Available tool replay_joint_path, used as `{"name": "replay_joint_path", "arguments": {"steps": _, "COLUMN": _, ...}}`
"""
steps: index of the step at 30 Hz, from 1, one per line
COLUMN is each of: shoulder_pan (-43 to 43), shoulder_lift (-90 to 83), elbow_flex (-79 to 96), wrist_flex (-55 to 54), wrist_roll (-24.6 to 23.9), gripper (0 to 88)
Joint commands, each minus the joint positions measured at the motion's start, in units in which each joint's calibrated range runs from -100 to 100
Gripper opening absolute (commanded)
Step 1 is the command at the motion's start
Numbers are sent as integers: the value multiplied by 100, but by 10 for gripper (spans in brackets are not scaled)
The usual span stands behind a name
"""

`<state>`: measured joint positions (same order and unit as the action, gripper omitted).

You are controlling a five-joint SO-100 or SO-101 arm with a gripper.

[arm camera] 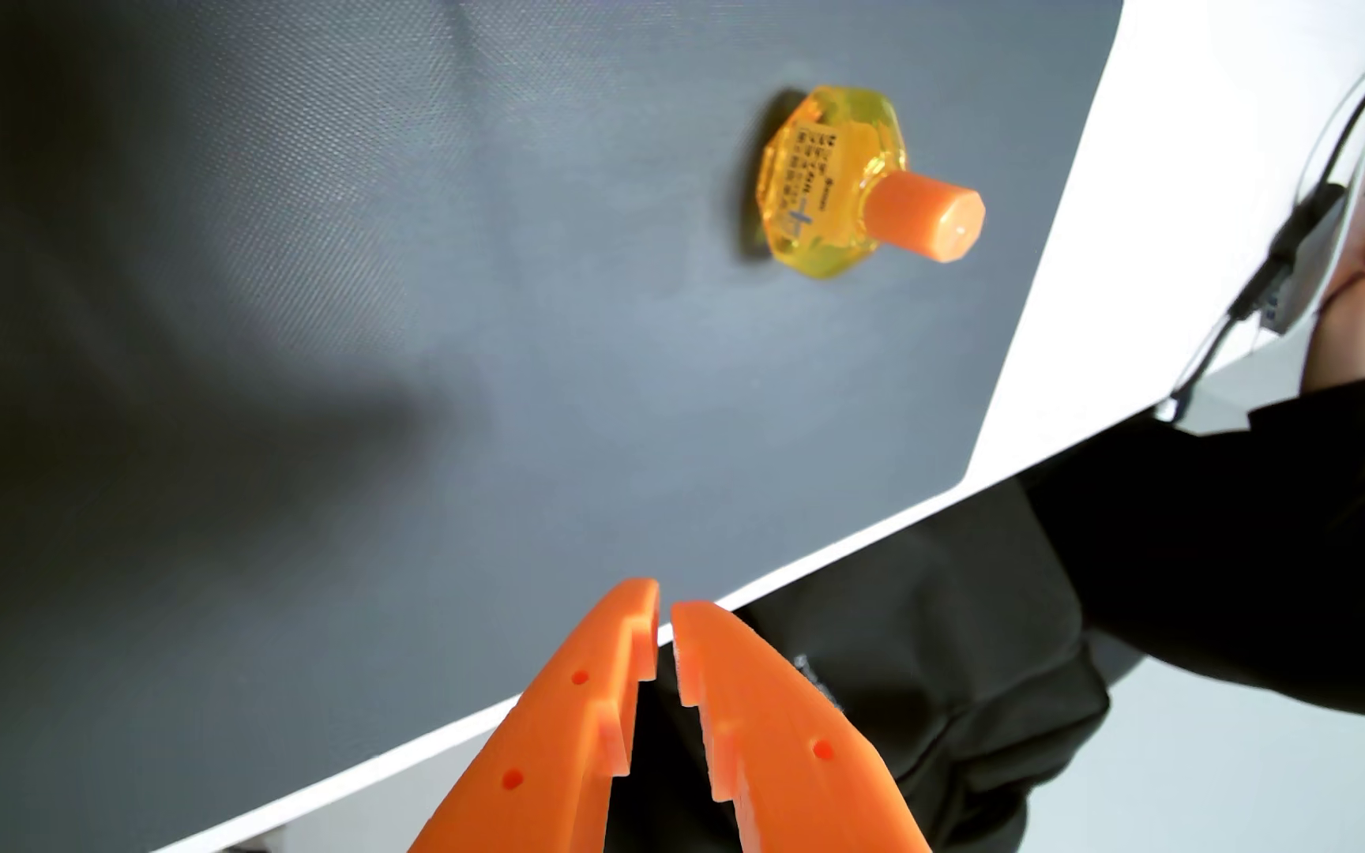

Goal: Grab the eyedrops

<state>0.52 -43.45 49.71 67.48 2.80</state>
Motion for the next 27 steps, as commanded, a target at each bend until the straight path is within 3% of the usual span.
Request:
{"name": "replay_joint_path", "arguments": {"steps": 1, "shoulder_pan": -94, "shoulder_lift": 893, "elbow_flex": -1004, "wrist_flex": 24, "wrist_roll": 21, "gripper": 13}}
{"name": "replay_joint_path", "arguments": {"steps": 27, "shoulder_pan": -568, "shoulder_lift": 3950, "elbow_flex": -3958, "wrist_flex": 405, "wrist_roll": -356, "gripper": 73}}
